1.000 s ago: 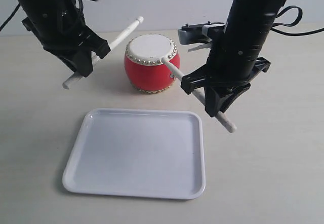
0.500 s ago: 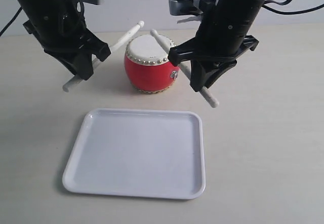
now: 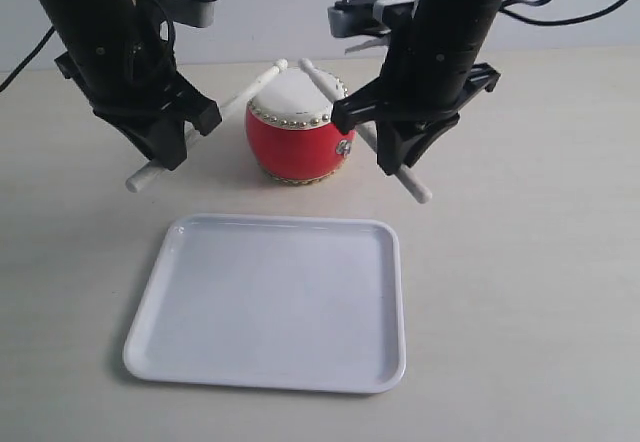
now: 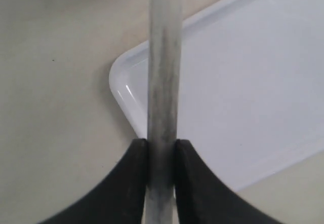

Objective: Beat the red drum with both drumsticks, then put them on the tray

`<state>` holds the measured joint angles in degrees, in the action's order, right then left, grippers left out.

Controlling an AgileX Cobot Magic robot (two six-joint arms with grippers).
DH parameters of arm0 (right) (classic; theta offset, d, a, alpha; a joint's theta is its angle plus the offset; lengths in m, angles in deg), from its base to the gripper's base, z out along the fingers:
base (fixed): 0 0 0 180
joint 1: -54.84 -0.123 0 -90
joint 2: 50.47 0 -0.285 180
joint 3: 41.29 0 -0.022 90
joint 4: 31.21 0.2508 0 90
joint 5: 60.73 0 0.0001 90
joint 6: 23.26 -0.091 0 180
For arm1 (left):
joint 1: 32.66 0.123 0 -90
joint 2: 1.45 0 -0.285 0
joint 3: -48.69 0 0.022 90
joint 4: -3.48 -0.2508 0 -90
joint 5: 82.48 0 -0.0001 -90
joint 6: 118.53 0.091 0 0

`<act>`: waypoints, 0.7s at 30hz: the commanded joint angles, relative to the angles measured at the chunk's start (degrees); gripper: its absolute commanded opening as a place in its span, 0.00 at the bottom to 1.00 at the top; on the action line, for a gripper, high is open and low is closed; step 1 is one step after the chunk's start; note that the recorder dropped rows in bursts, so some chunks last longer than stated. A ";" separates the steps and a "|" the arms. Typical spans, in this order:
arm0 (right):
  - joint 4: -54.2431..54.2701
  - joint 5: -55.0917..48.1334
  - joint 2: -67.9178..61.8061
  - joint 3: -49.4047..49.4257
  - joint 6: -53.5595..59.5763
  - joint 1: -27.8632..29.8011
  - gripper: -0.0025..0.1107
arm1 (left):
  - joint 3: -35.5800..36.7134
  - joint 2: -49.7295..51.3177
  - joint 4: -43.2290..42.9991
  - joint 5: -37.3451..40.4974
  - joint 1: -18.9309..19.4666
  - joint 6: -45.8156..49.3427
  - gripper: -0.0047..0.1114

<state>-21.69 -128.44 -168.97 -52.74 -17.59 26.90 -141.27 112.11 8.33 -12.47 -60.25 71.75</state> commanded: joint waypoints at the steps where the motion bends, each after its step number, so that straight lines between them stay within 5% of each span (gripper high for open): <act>1: 1.04 -2.00 -6.85 -0.22 0.44 -0.07 0.02 | -0.05 -0.61 0.30 -0.05 0.13 -0.21 0.04; 13: 0.06 -2.25 2.37 -0.36 0.85 -0.07 0.02 | -0.05 11.20 4.59 -0.05 0.13 1.16 0.04; 21: 6.48 -0.37 -8.58 -0.25 1.68 -0.07 0.02 | -0.05 3.53 4.47 -0.05 0.13 1.04 0.04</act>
<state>-18.73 -129.64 -172.86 -52.95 -16.68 26.90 -141.27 119.56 12.72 -12.57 -60.25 73.28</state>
